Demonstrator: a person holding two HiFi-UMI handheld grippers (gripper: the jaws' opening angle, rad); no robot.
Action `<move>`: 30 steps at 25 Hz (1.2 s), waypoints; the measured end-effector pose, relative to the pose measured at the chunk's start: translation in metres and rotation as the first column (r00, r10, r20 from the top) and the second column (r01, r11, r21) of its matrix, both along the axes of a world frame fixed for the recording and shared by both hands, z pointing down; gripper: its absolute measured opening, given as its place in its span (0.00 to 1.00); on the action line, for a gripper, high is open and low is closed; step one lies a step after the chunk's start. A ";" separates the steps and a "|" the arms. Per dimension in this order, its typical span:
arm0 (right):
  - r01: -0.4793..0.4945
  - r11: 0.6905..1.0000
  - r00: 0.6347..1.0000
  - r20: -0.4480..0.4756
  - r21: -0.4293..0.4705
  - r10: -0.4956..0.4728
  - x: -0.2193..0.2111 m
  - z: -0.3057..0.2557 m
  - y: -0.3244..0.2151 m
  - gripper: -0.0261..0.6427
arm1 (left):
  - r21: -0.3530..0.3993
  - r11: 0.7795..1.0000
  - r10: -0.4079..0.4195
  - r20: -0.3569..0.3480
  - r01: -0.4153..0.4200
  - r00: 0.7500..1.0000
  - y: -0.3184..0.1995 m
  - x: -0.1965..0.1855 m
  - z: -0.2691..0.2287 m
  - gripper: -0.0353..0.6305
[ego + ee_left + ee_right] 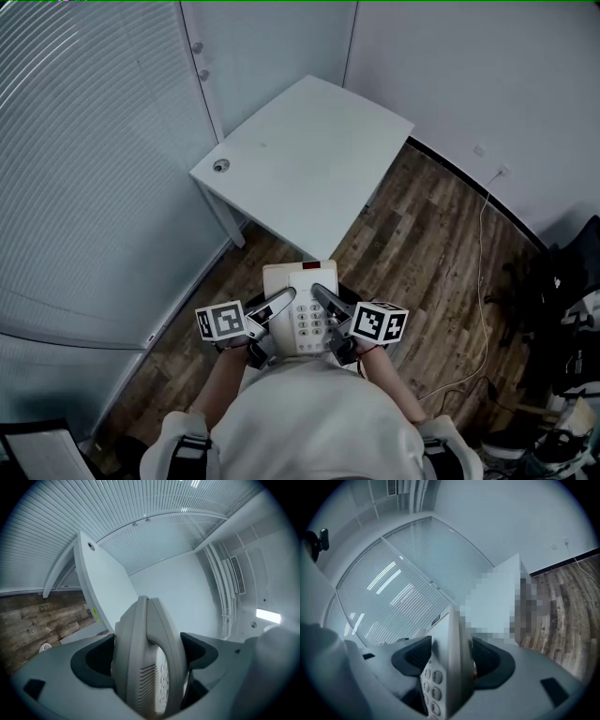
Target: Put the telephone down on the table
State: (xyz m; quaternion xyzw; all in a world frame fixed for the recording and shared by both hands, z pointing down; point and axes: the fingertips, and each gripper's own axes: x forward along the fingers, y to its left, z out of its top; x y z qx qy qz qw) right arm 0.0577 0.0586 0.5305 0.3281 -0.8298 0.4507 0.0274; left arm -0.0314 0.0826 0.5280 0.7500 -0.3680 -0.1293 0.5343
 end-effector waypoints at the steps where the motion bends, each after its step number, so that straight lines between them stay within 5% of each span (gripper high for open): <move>1: 0.000 1.000 1.000 -0.001 0.000 0.000 -0.002 -0.001 -0.006 0.46 | 0.001 1.000 0.000 -0.001 0.000 1.000 -0.006 -0.002 -0.001 0.68; 30: -0.035 0.999 0.999 -0.025 -0.020 0.034 -0.068 0.000 -0.162 0.46 | -0.016 0.999 0.033 -0.023 -0.033 0.999 -0.165 -0.070 0.001 0.68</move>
